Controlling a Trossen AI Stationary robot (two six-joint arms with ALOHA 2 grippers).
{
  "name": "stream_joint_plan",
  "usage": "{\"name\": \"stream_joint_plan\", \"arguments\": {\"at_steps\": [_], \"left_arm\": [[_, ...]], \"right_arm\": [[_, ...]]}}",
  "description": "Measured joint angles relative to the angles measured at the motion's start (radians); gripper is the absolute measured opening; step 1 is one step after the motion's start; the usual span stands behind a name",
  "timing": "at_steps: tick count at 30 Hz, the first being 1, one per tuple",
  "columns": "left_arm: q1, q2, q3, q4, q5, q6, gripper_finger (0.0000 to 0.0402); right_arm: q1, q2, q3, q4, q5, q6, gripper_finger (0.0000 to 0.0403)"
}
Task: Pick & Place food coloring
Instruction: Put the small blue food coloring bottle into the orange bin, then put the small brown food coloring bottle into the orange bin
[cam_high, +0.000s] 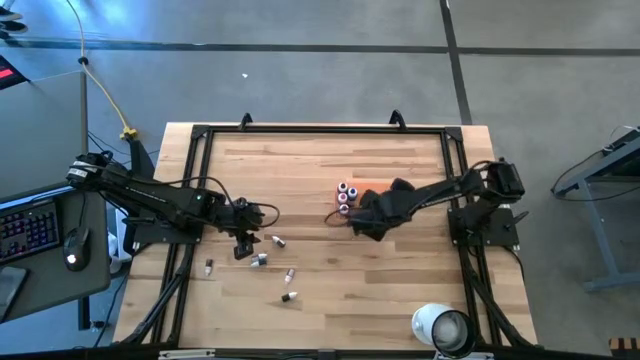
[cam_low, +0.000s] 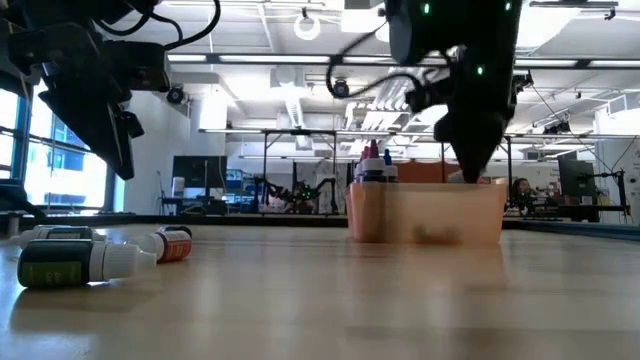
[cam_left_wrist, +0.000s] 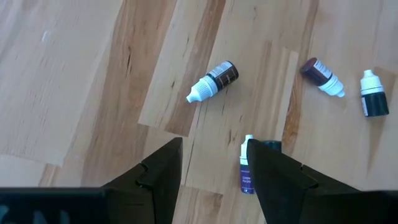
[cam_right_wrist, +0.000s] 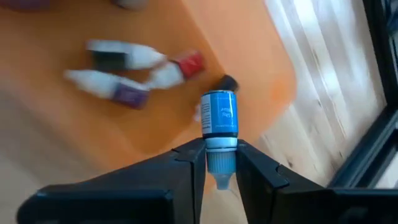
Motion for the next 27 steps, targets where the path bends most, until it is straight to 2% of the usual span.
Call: {"name": "stream_joint_plan", "arguments": {"at_steps": [6, 12, 15, 18, 21, 27], "left_arm": [[0.000, 0.000, 0.000, -0.001, 0.064, -0.005, 0.0177], [0.000, 0.000, 0.000, -0.003, 0.103, -0.020, 0.0177], [0.000, 0.000, 0.000, -0.003, 0.163, -0.021, 0.0177], [0.000, 0.000, 0.000, -0.002, 0.208, -0.025, 0.0177], [0.000, 0.000, 0.000, -0.004, 0.210, -0.025, 0.0177], [0.000, 0.002, 0.000, -0.011, 0.184, -0.019, 0.0177]], "right_arm": [[-0.099, -0.001, -0.019, 0.024, -0.083, -0.029, 0.0104], [-0.132, -0.001, -0.019, 0.090, -0.125, -0.129, 0.0138], [-0.133, -0.001, 0.001, 0.083, -0.177, -0.135, 0.0148], [-0.133, -0.001, 0.049, 0.078, -0.282, -0.132, 0.0150], [-0.127, -0.002, 0.116, 0.070, -0.369, -0.087, 0.0144], [-0.084, -0.003, 0.195, 0.095, -0.389, -0.077, 0.0129]]}}
